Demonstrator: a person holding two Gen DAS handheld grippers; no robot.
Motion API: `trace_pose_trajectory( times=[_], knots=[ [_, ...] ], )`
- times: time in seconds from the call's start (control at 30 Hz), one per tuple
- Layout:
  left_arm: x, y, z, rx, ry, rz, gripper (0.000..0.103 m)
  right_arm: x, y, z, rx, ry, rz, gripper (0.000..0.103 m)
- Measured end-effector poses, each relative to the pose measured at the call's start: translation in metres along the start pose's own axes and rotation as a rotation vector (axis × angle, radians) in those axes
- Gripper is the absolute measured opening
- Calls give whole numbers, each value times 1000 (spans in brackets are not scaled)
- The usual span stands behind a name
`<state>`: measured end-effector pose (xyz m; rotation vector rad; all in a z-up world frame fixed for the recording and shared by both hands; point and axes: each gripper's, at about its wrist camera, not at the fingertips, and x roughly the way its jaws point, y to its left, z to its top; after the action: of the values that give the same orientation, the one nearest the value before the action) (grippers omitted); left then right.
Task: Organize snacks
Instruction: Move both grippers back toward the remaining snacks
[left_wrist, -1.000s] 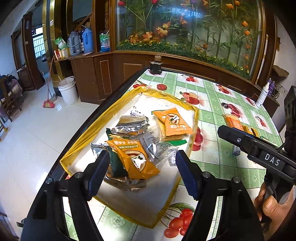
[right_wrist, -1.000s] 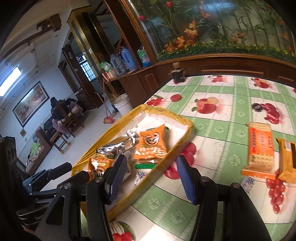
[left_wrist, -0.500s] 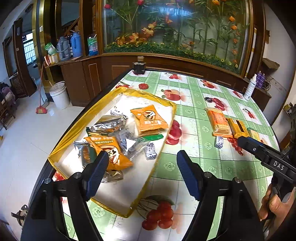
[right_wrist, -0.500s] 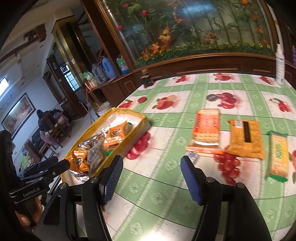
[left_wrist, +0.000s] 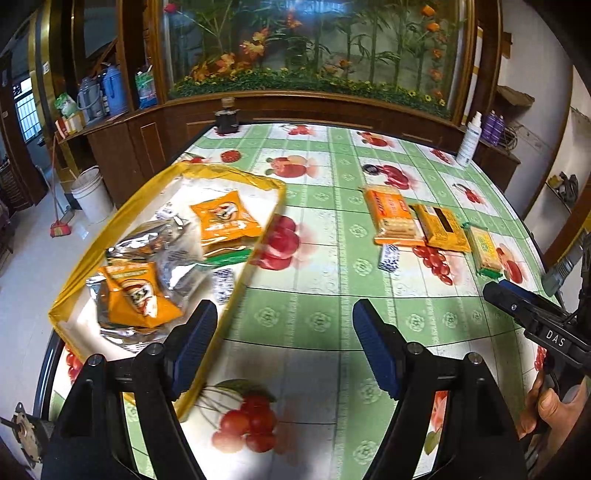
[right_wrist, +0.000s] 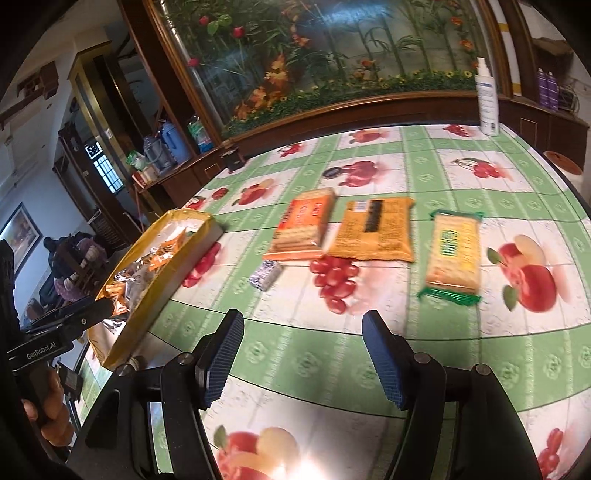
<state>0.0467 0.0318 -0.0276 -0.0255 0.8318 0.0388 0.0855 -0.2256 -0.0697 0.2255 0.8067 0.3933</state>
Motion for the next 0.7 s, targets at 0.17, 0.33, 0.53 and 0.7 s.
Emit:
trace_pose_trajectory(
  times=[0.17, 0.33, 0.53, 0.7],
  knots=[
    [10, -27, 2, 43, 25, -28, 76, -8, -19, -2, 25, -7, -20, 69],
    [23, -49, 5, 77, 45, -47, 76, -13, -37, 0, 51, -14, -50, 69],
    [50, -62, 16, 78, 78, -68, 76, -9, -62, 12, 110, -13, -127, 72],
    [75, -66, 26, 63, 111, -93, 76, 4, -73, 27, 128, -6, -180, 72]
  ],
)
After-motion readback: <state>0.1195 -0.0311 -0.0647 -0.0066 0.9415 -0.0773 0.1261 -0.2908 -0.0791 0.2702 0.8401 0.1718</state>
